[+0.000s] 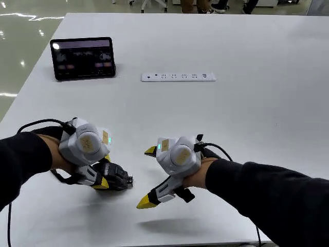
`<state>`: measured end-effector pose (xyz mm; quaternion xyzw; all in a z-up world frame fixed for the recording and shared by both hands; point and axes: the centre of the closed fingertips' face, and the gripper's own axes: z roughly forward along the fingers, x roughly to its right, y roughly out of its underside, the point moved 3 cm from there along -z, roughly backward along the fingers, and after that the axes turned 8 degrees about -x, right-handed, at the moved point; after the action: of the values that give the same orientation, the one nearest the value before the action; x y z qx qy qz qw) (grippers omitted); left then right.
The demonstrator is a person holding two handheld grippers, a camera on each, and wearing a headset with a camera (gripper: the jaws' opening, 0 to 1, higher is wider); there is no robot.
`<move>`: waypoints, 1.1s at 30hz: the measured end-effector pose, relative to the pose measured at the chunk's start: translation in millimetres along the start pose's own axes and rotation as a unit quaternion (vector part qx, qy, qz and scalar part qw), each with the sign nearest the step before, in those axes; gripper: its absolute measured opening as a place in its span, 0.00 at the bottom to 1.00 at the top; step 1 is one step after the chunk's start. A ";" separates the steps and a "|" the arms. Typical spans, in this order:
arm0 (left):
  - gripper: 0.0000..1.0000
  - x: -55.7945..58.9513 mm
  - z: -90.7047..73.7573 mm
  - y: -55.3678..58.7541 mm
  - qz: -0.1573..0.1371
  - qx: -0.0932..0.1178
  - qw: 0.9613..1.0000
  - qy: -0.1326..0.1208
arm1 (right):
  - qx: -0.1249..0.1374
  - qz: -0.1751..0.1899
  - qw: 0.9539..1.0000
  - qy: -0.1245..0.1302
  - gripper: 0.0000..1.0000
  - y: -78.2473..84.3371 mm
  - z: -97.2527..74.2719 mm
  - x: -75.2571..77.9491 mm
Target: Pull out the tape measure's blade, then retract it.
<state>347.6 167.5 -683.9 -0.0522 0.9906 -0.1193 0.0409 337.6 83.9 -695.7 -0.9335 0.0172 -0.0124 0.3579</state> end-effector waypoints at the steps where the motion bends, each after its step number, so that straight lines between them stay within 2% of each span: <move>1: 0.29 0.6 0.3 0.1 0.000 -0.001 1.000 0.004 | 0.003 0.003 1.000 0.000 0.81 -1.5 0.8 0.7; 6: 0.29 2.1 2.6 0.2 0.011 -0.005 1.000 0.007 | -0.001 0.000 1.000 0.002 0.69 -0.7 6.0 4.3; 8: 0.29 1.6 3.0 -0.2 0.004 -0.008 1.000 0.008 | -0.009 0.001 1.000 -0.003 0.65 3.3 10.2 5.4; 10: 0.29 1.6 3.9 -0.4 0.018 -0.013 1.000 0.006 | -0.018 -0.003 1.000 -0.002 0.60 6.9 15.2 7.0; 14: 0.28 0.1 3.3 0.7 0.012 -0.003 1.000 0.008 | -0.016 -0.005 1.000 -0.010 0.49 2.9 23.4 7.0; 19: 0.28 0.2 3.7 0.1 0.008 0.003 1.000 0.009 | -0.029 -0.023 0.999 -0.019 0.34 3.8 34.2 5.3; 26: 0.28 0.7 3.0 -0.7 0.010 0.006 1.000 0.011 | -0.036 -0.019 0.999 -0.020 0.20 6.5 41.1 7.7; 30: 0.28 1.6 3.3 -1.0 0.018 0.005 1.000 0.012 | -0.034 -0.018 0.999 -0.021 0.19 4.4 44.3 7.8; 33: 0.28 1.7 3.3 -1.3 0.017 0.006 1.000 0.013 | -0.039 -0.025 0.999 -0.020 0.14 5.5 48.5 4.7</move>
<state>346.4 165.4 -686.9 -0.0339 0.9911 -0.1247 0.0306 343.8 112.0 -735.5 -0.9469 -0.0130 -0.0024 0.3213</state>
